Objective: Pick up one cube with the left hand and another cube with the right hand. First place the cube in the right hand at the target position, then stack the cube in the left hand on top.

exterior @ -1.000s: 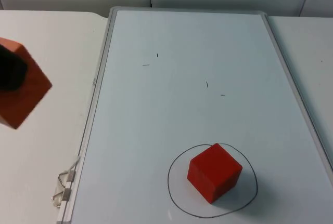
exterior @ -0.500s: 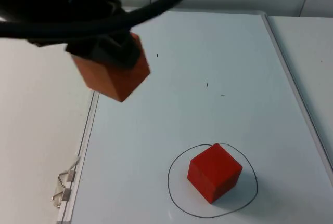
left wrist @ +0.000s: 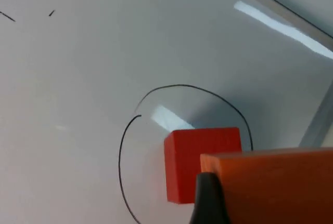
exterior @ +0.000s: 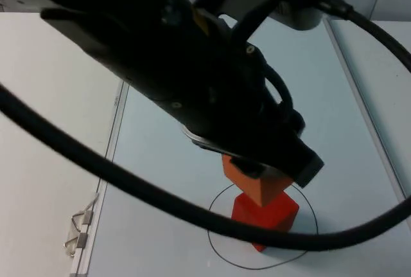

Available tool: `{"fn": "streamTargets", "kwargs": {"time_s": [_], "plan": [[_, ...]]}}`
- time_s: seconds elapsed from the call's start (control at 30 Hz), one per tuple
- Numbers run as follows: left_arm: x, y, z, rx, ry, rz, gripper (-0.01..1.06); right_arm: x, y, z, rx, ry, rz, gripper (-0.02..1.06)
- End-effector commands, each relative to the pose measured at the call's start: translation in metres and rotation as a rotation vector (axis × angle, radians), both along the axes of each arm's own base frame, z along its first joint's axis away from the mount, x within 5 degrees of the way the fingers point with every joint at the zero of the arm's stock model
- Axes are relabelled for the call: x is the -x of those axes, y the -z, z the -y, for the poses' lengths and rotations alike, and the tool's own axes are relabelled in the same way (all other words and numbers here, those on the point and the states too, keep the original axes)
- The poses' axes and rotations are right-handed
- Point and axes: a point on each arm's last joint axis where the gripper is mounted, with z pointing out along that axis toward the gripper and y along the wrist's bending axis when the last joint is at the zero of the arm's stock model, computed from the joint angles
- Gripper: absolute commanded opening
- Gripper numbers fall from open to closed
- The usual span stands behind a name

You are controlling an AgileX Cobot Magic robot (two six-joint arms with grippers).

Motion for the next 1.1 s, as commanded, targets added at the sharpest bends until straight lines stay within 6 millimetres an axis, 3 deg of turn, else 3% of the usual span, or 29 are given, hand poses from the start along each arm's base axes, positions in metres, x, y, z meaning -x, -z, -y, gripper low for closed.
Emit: {"fn": "streamTargets", "kwargs": {"time_s": [0.0,0.53,1.07], "plan": [[-0.005,-0.001,0.01,0.023,-0.003,0.017,0.23,0.001,-0.002,0.001,0.003,0.002,0.009,0.92],[-0.02,0.045,0.027,-0.046,-0.023,-0.041,0.23,0.001,0.001,0.003,0.024,0.015,-0.017,0.92],[-0.023,0.047,0.028,-0.038,-0.027,-0.009,0.23,0.002,0.002,0.004,0.033,0.022,-0.035,0.92]]}}
